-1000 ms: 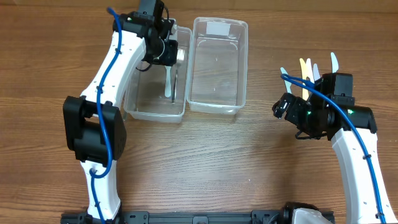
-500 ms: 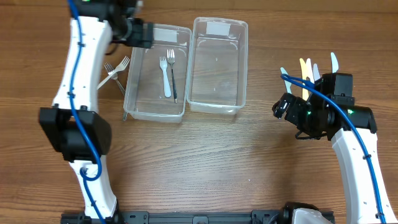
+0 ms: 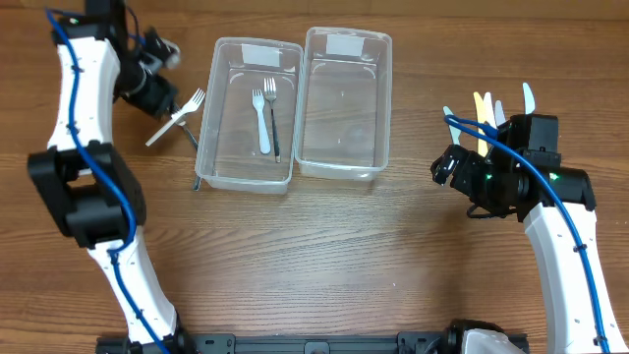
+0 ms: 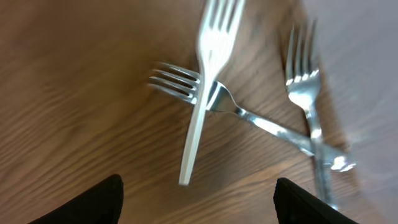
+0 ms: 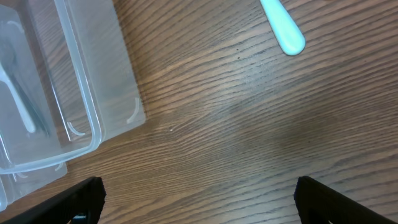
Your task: Pack container
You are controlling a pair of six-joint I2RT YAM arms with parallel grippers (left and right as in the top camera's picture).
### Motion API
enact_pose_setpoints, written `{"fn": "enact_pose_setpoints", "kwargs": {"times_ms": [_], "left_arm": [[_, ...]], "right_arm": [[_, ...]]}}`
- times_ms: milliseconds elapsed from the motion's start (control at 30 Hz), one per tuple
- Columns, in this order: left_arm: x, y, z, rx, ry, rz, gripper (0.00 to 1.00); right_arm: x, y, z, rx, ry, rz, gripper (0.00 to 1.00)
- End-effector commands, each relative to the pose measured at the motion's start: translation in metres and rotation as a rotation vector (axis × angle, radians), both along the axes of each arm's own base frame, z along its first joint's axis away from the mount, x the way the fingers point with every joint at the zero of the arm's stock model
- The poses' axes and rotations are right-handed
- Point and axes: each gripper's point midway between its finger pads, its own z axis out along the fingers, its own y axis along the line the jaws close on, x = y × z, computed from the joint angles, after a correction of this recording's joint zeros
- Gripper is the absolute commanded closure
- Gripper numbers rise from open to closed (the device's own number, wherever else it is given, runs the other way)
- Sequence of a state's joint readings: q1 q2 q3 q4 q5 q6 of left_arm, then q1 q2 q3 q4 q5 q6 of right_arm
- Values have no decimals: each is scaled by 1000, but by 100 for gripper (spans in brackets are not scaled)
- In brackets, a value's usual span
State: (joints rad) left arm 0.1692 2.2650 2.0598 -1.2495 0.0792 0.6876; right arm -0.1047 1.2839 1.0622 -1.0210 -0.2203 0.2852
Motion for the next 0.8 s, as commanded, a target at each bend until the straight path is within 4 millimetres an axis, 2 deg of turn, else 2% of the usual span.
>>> {"fn": "enact_pose_setpoints", "kwargs": {"times_ms": [0, 33, 167, 467, 533, 633, 700, 767], "left_arm": [[-7, -2, -45, 6, 89, -132, 30], [-7, -2, -52, 3, 102, -131, 36], [-10, -2, -77, -10, 147, -105, 37], [-16, -4, -102, -24, 199, -106, 39], [-16, -4, -102, -24, 203, -103, 45], [-17, -4, -102, -26, 207, -94, 61], [-17, -4, -102, -26, 210, -52, 78], [-17, -4, -102, -26, 210, -36, 84]], "right_arm": [[7, -3, 12, -12, -38, -11, 0], [6, -3, 12, -12, -37, -11, 0], [5, -3, 11, -11, -30, -11, 0], [4, -3, 11, -11, -28, -11, 0], [4, -3, 11, -11, -28, -11, 0], [4, -3, 11, -11, -28, -11, 0], [4, -3, 11, -11, -28, -11, 0], [4, -3, 11, -10, -28, -11, 0]]}}
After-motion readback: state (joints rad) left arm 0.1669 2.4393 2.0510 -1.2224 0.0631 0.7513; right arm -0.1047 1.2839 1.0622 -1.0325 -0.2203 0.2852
